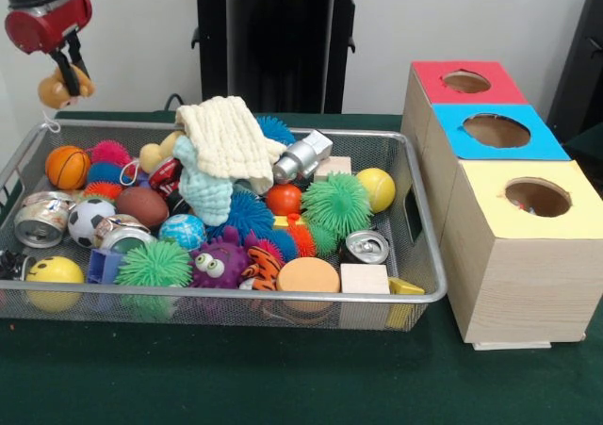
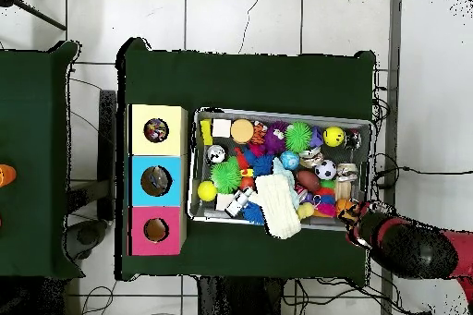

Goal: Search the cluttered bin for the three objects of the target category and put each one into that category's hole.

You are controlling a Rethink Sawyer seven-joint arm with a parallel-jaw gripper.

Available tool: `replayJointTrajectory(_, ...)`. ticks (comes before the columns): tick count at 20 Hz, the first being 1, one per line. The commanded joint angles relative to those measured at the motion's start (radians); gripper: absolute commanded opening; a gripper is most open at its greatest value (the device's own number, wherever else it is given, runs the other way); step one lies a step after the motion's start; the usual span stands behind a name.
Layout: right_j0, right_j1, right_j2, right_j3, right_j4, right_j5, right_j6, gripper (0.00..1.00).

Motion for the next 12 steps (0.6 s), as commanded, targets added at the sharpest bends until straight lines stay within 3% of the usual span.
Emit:
replayJointTrajectory(1, 0.135, -0.109, -0.208, -0.022, 0.045, -0.07, 0.496, 0.0)
replayJointTrajectory(8, 0.195, -0.127, -0.277, -0.003, 0.076, -0.093, 0.466, 0.0)
replayJointTrajectory(12, 0.389, -0.107, -0.402, 0.061, 0.048, -0.21, 0.699, 0.0)
